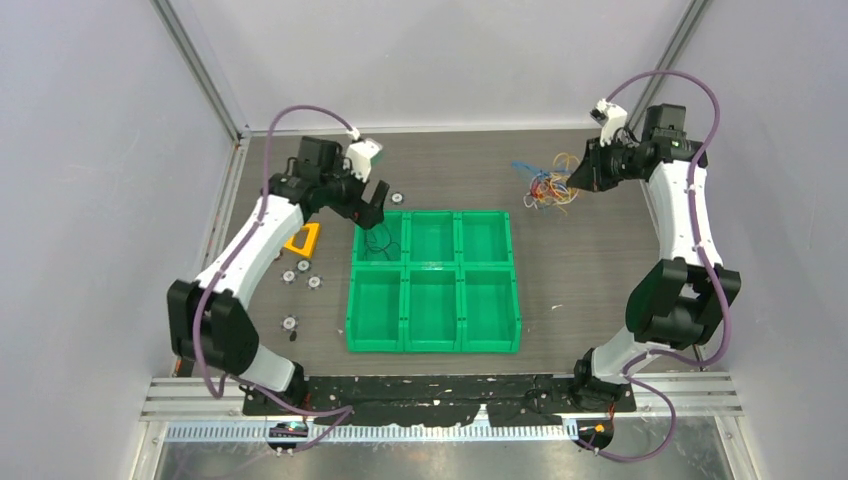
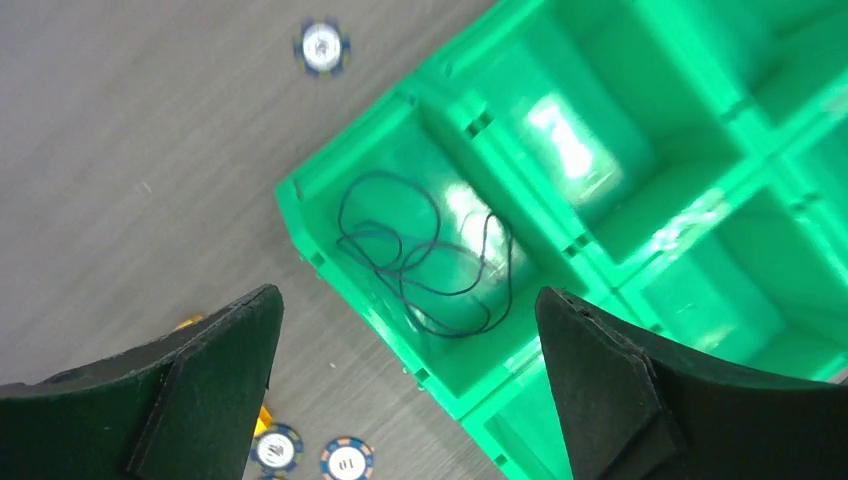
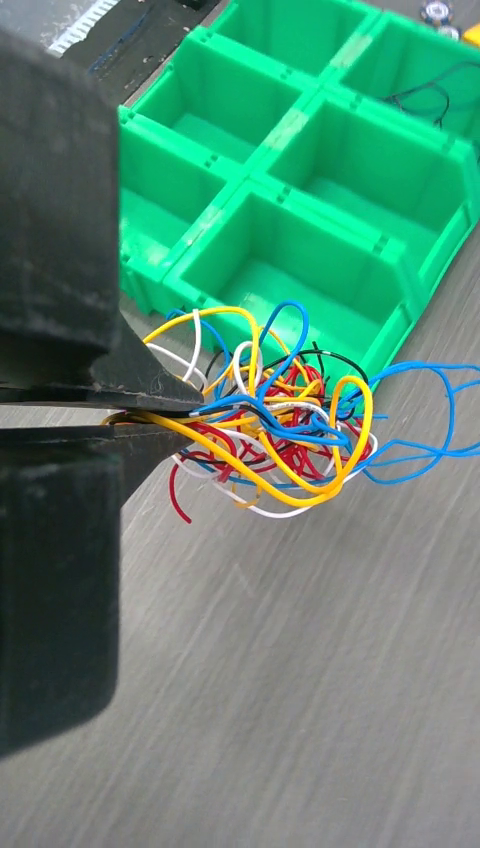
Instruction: Untangle the cables
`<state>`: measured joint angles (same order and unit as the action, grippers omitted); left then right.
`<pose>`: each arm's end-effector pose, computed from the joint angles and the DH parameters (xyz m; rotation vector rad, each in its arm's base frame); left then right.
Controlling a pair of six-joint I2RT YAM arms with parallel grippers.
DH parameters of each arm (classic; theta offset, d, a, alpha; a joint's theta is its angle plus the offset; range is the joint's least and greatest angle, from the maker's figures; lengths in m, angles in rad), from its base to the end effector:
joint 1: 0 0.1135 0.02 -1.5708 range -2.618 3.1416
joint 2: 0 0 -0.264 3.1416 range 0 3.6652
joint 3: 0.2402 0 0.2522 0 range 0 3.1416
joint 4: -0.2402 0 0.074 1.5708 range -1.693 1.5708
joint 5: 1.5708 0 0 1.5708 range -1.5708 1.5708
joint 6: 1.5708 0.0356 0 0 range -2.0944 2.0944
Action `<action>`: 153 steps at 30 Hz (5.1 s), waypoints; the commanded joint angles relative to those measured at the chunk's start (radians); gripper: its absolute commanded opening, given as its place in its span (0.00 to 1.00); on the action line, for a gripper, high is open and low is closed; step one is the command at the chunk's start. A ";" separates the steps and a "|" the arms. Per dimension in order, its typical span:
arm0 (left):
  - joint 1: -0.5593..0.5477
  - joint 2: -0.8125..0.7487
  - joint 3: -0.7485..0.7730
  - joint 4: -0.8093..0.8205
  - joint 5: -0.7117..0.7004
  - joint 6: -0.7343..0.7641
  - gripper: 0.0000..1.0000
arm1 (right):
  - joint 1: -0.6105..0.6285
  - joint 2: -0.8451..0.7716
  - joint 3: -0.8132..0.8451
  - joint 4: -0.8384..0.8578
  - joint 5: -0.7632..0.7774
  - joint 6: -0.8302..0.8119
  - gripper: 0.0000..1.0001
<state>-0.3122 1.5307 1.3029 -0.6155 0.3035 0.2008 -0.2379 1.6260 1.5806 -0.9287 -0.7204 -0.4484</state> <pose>0.3140 -0.1125 0.2998 0.7443 2.2867 -0.4175 0.3346 -0.0570 0.3426 -0.5048 2.2518 0.5758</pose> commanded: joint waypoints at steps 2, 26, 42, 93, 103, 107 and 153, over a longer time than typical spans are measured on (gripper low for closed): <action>0.010 -0.090 0.136 -0.091 0.188 0.081 1.00 | 0.072 -0.098 0.090 0.015 -0.081 0.005 0.05; -0.209 0.095 0.348 0.078 0.338 0.348 0.23 | 0.453 -0.192 0.159 -0.015 -0.170 -0.049 0.05; 0.167 0.107 0.340 0.181 0.315 -0.168 0.00 | 0.138 -0.102 0.145 0.061 0.189 0.048 0.05; 0.484 0.397 0.587 0.050 0.168 -0.109 0.00 | -0.154 0.040 0.421 0.144 -0.041 0.201 0.05; 0.332 0.286 0.640 0.048 0.472 0.001 0.90 | 0.051 -0.019 0.443 0.187 -0.167 0.239 0.05; 0.161 0.272 0.700 0.137 0.529 -0.025 0.91 | 0.131 -0.021 0.422 0.182 -0.158 0.199 0.05; -0.273 0.584 1.064 0.348 0.241 -0.146 0.00 | 0.285 -0.032 0.031 0.351 0.275 0.058 0.16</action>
<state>-0.6102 2.1448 2.3165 -0.4046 0.5972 0.1535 0.0517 1.5974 1.6432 -0.6476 -0.5575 -0.3660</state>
